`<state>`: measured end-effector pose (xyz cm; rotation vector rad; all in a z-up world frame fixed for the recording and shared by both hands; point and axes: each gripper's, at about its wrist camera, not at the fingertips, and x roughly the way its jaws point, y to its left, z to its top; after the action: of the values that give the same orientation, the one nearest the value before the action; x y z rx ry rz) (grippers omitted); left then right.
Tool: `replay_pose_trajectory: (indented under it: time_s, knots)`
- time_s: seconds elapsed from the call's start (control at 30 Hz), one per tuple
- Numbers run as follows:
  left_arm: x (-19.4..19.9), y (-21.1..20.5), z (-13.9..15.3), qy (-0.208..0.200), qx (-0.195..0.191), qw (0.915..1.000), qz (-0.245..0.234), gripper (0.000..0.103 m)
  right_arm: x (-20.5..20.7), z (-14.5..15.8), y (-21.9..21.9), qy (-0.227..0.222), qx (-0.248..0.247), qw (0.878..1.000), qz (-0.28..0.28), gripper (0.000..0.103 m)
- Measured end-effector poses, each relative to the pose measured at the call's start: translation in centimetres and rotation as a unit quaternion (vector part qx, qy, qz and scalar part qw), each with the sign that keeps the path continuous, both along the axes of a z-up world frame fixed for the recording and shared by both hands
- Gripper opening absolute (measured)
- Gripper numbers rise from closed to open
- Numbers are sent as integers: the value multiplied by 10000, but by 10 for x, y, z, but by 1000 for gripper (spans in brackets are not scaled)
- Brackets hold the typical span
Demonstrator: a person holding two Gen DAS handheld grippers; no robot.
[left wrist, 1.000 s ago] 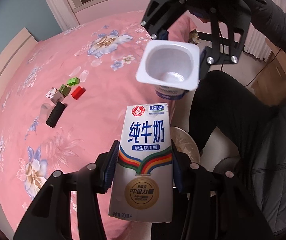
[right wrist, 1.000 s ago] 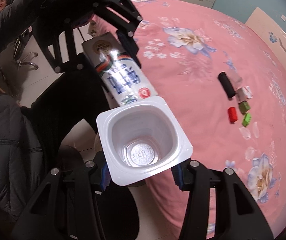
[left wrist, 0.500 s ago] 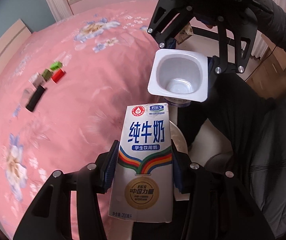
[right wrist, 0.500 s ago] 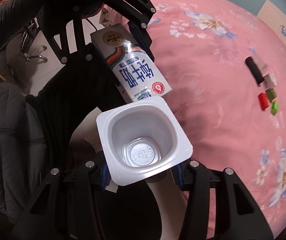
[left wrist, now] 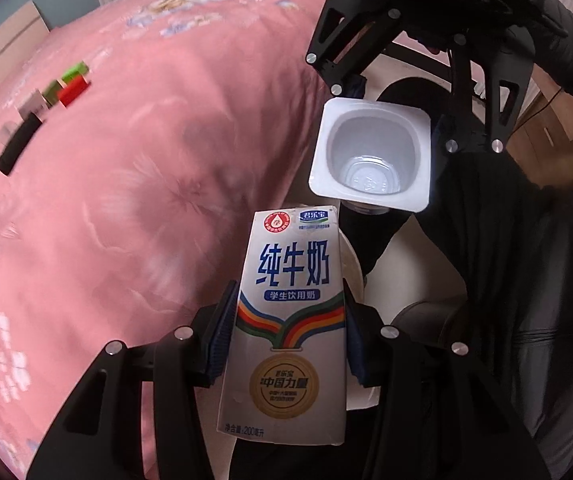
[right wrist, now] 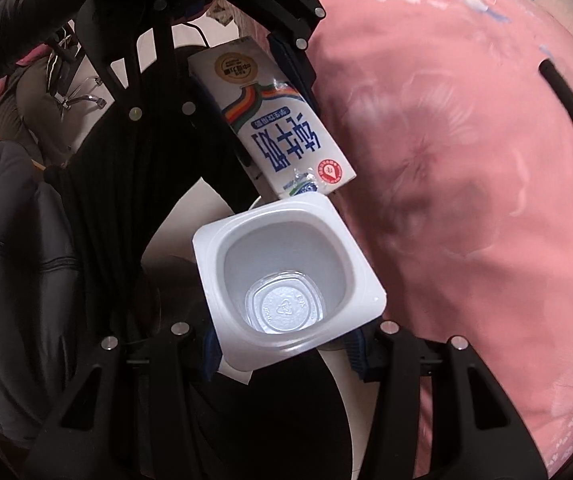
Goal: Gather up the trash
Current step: 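Carry the milk carton and yogurt cup with both tools over the floor bowl, then open both tools to drop the carton and cup into the bowl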
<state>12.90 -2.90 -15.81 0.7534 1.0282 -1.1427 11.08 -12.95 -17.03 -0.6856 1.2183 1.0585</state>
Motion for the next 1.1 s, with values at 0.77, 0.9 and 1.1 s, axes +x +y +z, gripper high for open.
replay_pose_trajectory:
  time_s: [0.77,0.9,1.1]
  knots:
    - [5,-10,-48,273,-7,9992,295,84,29,-42,0,-175,-270,9993,-207,89]
    - [12,-3,-40,215,-132,9988,427,86,26,-38,-6,-263,-222,9989,-315,89]
    - [9,-1,-31,115,-138,9984,535,87,24,-33,-17,-360,-162,9981,-483,89]
